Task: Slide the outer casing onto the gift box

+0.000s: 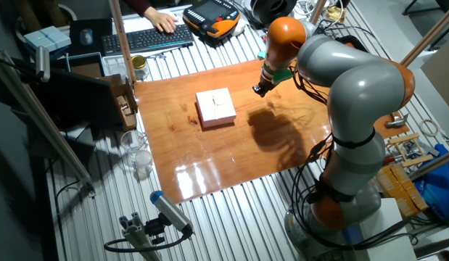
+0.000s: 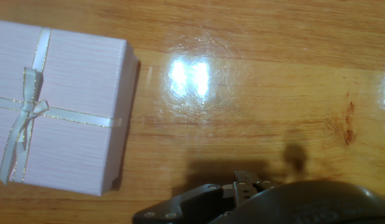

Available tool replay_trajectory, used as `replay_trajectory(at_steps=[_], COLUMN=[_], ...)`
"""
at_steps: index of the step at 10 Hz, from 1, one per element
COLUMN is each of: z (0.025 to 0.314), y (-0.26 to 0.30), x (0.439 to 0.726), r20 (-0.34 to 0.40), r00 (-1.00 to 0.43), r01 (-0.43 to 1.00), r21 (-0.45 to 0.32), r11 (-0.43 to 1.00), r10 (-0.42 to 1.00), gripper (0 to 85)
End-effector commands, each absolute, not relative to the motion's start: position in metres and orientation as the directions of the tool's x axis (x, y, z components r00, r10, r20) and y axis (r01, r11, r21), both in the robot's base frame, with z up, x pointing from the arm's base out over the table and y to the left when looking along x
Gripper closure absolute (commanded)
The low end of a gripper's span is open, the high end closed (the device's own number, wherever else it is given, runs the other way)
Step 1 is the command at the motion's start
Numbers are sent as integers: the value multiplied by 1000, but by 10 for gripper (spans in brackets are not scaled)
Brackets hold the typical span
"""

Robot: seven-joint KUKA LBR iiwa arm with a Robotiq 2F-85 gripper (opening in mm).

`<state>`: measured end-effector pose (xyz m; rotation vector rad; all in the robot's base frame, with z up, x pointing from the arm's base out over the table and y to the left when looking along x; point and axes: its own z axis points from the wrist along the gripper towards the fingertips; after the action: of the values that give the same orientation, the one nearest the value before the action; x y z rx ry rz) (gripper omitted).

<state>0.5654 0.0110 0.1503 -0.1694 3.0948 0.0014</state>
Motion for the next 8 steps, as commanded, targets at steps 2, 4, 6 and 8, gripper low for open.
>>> replay_trajectory(at_steps=[2, 4, 6, 8], z=[150, 150, 149, 148], y=[11, 11, 12, 11], x=[565, 566, 567, 568], r20=[-42, -37, -37, -39], r00=[-993, -993, -993, -993], r01=[-109, -109, -109, -112], r21=[-3, 1, -1, -3], r11=[994, 994, 994, 994], r10=[-109, -109, -109, -112], gripper=[850, 850, 850, 850])
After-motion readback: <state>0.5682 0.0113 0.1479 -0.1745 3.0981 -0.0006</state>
